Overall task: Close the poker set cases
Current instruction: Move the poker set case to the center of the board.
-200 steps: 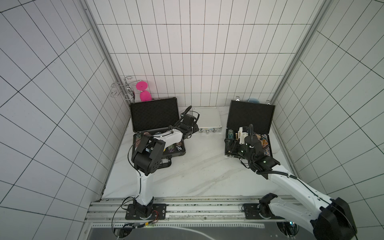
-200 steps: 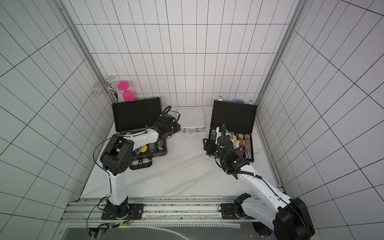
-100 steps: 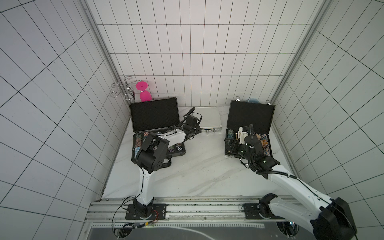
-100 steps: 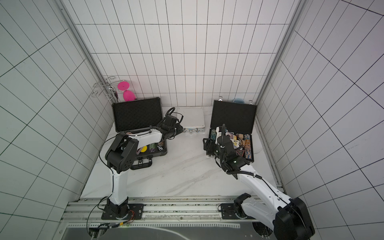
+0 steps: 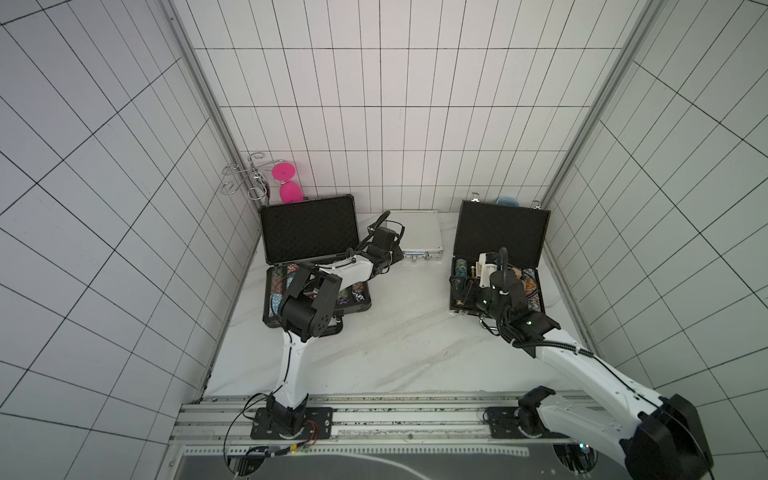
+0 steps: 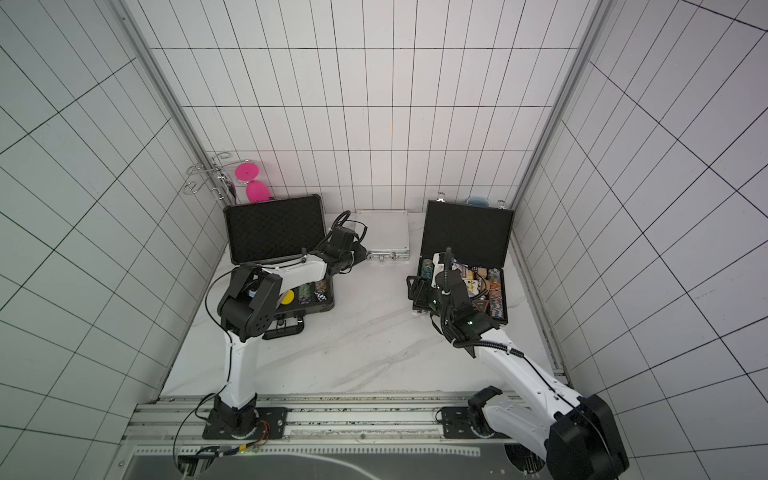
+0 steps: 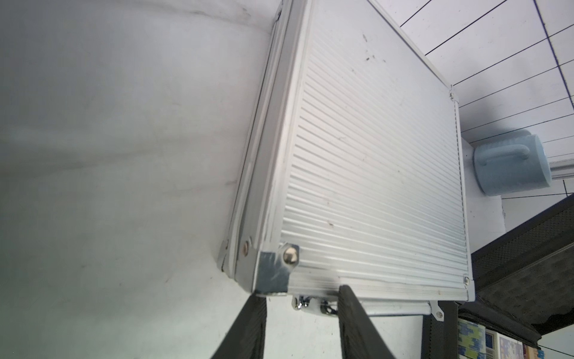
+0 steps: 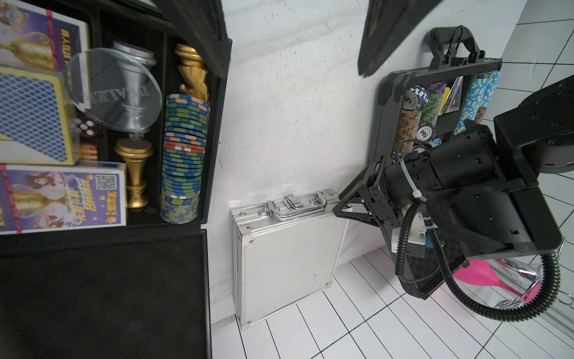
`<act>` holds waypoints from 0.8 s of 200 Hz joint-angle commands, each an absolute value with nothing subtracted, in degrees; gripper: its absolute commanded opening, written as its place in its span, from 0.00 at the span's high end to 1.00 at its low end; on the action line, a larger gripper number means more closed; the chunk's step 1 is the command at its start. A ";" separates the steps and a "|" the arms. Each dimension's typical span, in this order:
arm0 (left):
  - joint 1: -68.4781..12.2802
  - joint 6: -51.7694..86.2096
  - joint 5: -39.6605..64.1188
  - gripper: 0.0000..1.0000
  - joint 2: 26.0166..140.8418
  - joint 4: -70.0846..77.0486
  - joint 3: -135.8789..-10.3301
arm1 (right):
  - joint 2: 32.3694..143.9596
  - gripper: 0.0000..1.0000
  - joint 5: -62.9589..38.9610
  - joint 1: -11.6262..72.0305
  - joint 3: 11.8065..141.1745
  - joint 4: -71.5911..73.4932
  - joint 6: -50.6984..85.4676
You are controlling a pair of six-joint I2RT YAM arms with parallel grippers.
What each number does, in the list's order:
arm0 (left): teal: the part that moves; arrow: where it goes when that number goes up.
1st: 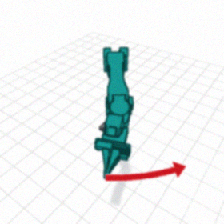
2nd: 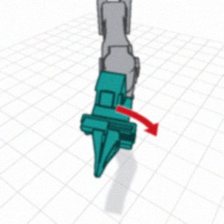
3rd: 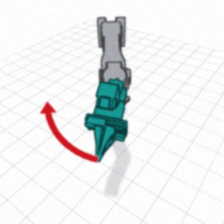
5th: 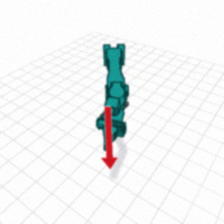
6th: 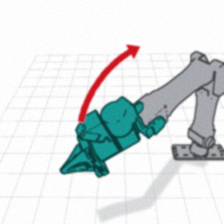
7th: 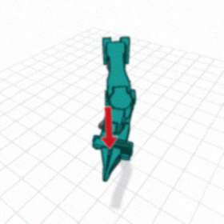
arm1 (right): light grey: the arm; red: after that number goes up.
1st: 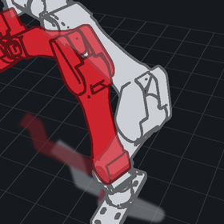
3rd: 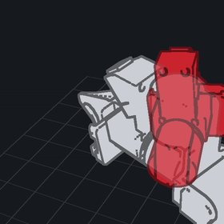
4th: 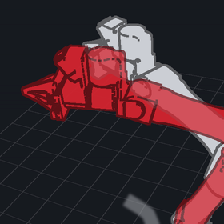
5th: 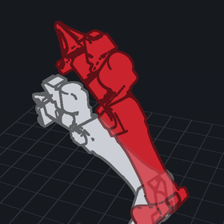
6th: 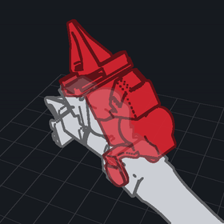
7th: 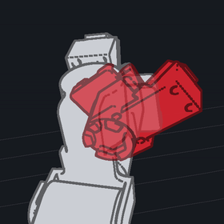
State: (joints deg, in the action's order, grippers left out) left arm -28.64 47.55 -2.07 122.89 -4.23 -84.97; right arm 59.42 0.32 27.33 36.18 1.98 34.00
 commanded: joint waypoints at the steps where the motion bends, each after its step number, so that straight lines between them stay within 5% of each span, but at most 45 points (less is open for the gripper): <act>1: -28.29 46.42 -3.00 0.62 124.46 -4.51 -86.40 | 59.67 0.32 -0.08 26.72 34.77 2.64 33.69; 83: -28.44 33.20 -8.46 0.48 103.09 -20.55 -80.15 | 59.04 0.31 -1.33 26.45 35.26 0.72 32.26; 130: -28.83 25.63 -22.06 0.65 94.77 -36.40 -73.96 | 61.50 0.32 -4.70 26.46 37.32 1.16 31.79; 160: -28.36 28.65 -24.11 0.65 87.46 -40.62 -66.81 | 63.94 0.32 -6.59 27.60 39.40 1.36 31.67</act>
